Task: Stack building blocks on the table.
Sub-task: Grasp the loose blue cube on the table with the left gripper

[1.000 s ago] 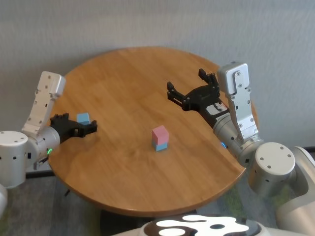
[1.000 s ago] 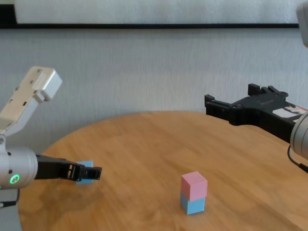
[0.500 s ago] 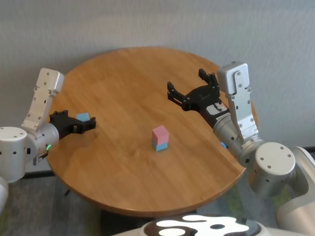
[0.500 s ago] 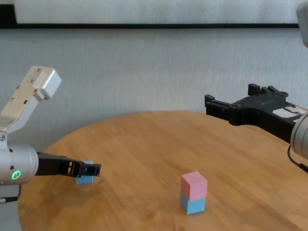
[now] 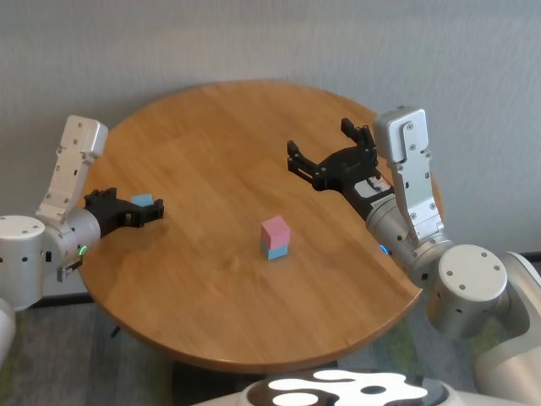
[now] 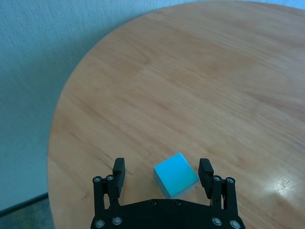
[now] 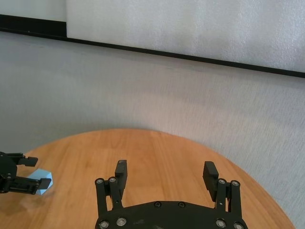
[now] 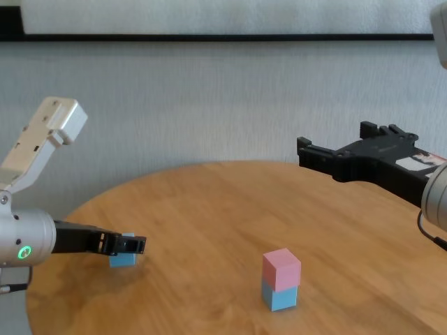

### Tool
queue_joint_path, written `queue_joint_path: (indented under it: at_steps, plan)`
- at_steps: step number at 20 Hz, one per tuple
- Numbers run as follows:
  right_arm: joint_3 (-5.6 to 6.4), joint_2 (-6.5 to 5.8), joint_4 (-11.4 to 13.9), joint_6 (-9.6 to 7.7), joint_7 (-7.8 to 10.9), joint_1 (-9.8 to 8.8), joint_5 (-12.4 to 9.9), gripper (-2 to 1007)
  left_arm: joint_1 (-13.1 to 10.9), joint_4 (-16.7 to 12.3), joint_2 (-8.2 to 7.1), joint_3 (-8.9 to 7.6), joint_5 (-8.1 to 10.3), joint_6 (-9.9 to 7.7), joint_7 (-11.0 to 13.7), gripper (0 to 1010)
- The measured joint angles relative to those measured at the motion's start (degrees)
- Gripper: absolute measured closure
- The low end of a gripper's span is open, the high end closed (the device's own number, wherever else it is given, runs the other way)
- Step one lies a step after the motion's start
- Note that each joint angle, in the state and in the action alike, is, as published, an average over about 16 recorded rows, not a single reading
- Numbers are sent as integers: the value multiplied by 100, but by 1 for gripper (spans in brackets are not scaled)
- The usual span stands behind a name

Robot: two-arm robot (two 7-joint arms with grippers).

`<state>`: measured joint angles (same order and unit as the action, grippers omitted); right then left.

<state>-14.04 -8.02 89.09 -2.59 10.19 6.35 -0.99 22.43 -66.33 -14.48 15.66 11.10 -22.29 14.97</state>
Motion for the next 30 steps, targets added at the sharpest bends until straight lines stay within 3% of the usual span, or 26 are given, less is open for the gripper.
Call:
queue_joint_path:
  at_steps: [16, 23, 30]
  plan:
    - [0, 0, 0, 0, 0, 0, 0, 0, 67, 353, 81, -166, 169, 374, 301, 8]
    - [0, 0, 0, 0, 0, 0, 0, 0, 66, 356, 82, -167, 181, 382, 300, 32]
    - [0, 0, 0, 0, 0, 0, 0, 0, 63, 340, 80, -157, 168, 354, 288, 133]
